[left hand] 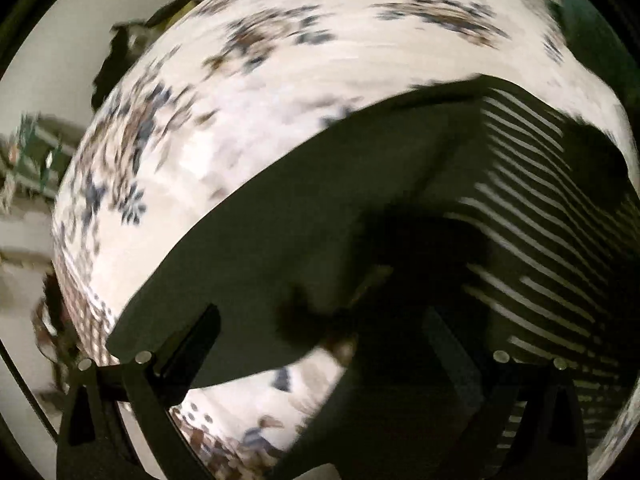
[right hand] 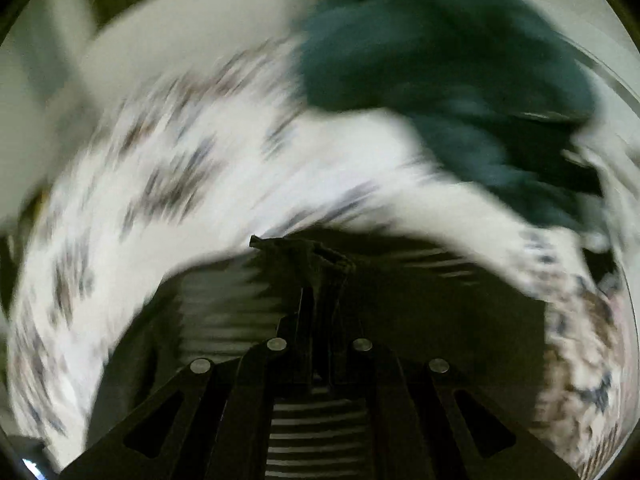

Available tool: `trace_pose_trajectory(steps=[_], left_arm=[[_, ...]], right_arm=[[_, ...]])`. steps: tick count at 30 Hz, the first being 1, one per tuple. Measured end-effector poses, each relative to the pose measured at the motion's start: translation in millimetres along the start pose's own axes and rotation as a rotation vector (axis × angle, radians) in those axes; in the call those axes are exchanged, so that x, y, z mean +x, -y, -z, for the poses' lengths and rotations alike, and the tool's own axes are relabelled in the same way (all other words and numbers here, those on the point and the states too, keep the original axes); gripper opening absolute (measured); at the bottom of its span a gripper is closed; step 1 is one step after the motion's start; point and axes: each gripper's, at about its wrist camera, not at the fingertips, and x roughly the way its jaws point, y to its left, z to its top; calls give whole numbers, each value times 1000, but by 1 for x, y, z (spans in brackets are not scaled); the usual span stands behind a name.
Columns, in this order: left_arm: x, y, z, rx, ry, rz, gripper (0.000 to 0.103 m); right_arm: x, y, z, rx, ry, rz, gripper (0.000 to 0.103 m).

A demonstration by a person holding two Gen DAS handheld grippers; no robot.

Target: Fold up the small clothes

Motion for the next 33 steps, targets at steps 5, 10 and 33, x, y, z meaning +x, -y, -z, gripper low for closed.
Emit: trace_pose_trajectory(steps=[5,10,33], left_arm=[[42,-49,10,-83,-85,8,103],[53,-87,20,-163,-122,87,103],[101,-306,122,-1175,9,363,11]], right_arm=[[66,-104,47,-163,-114,76,4],[81,-70,76,32,-332,-105,36],[10,113,132,86,-343,290,94]])
